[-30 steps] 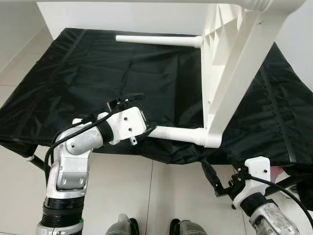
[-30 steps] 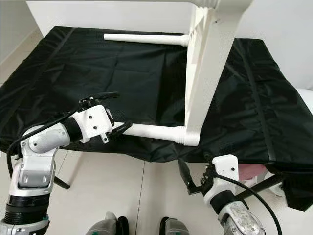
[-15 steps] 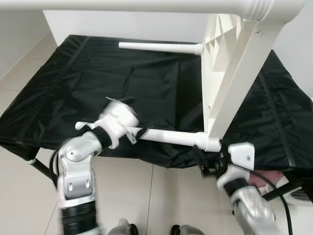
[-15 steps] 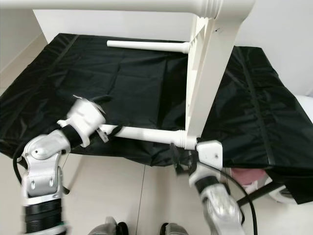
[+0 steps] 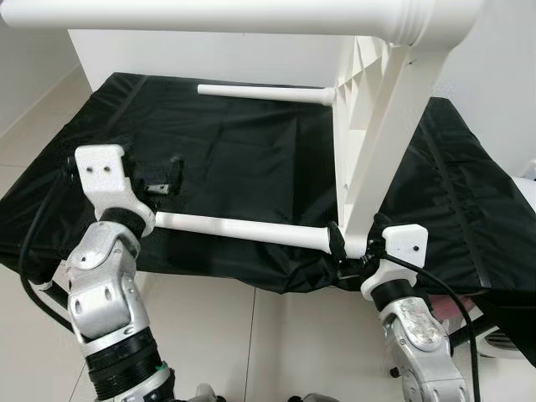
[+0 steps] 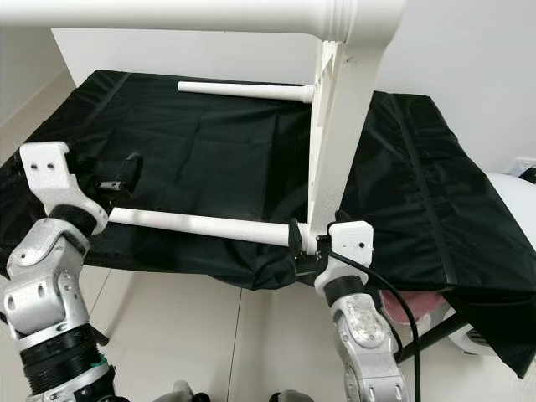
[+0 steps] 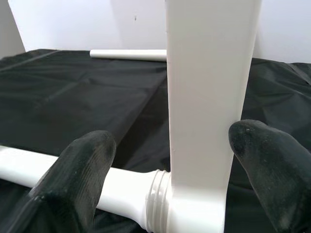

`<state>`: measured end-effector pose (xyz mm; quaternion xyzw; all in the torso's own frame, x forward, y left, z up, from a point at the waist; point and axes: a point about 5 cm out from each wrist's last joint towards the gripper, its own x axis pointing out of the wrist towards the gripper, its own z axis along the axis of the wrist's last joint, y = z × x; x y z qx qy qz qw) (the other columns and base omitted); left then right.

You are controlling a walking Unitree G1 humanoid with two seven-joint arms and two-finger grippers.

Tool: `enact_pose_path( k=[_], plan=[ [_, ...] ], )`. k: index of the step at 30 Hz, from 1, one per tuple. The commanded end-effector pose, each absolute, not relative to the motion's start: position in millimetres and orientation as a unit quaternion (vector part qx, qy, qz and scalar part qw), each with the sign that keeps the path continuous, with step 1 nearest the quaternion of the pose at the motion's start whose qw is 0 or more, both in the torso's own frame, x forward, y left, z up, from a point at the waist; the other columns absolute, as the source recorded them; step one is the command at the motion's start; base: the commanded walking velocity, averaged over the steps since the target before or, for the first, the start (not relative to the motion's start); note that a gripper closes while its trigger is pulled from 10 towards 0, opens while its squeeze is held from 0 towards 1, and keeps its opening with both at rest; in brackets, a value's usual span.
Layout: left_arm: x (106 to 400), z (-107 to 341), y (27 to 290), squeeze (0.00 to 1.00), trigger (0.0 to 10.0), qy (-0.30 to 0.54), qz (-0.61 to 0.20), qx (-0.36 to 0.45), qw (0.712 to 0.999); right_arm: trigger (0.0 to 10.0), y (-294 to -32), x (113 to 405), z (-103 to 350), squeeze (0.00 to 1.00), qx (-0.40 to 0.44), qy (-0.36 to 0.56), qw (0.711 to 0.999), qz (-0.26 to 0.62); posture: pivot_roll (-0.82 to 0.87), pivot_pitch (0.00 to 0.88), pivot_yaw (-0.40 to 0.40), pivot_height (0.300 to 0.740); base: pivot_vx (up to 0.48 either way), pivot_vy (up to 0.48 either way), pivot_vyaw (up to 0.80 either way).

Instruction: Building children table

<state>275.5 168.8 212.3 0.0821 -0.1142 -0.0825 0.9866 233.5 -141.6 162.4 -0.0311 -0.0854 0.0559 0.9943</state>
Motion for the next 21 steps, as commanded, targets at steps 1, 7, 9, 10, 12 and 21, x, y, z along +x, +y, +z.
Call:
enact_pose_path(
  k=[1,7,9,10,12,21],
  plan=[
    [267,191,147,0.0,10.0,-0.093,-0.12,0.095,0.984,10.0,-131,237,158,0.0,-0.025,-0.079,0.994,0.074,-0.04,0.017,0.029,0.74,0.0,0.0,0.0],
    [266,185,146,0.0,10.0,-0.079,-0.092,0.112,0.986,10.0,-123,241,155,0.0,-0.008,-0.076,0.994,0.078,-0.03,0.027,0.042,0.74,0.0,0.0,0.0],
    [268,185,147,0.0,10.0,-0.08,-0.074,0.109,0.988,10.0,-120,242,154,0.0,0.002,-0.076,0.994,0.079,-0.04,0.029,0.041,0.74,0.0,0.0,0.0],
    [270,187,148,0.0,10.0,-0.083,-0.059,0.104,0.989,10.0,-117,243,154,0.0,0.003,-0.077,0.994,0.083,-0.03,0.031,0.036,0.74,0.0,0.0,0.0],
    [271,187,149,0.0,10.0,-0.086,-0.047,0.105,0.99,10.0,-115,243,155,0.0,0.003,-0.078,0.993,0.087,-0.03,0.032,0.028,0.74,0.0,0.0,0.0],
    [271,188,169,0.0,10.0,-0.104,-0.051,0.157,0.981,10.0,-126,241,167,0.0,-0.05,-0.105,0.987,0.114,-0.03,0.035,0.004,0.74,0.0,0.0,0.0]
  ],
)
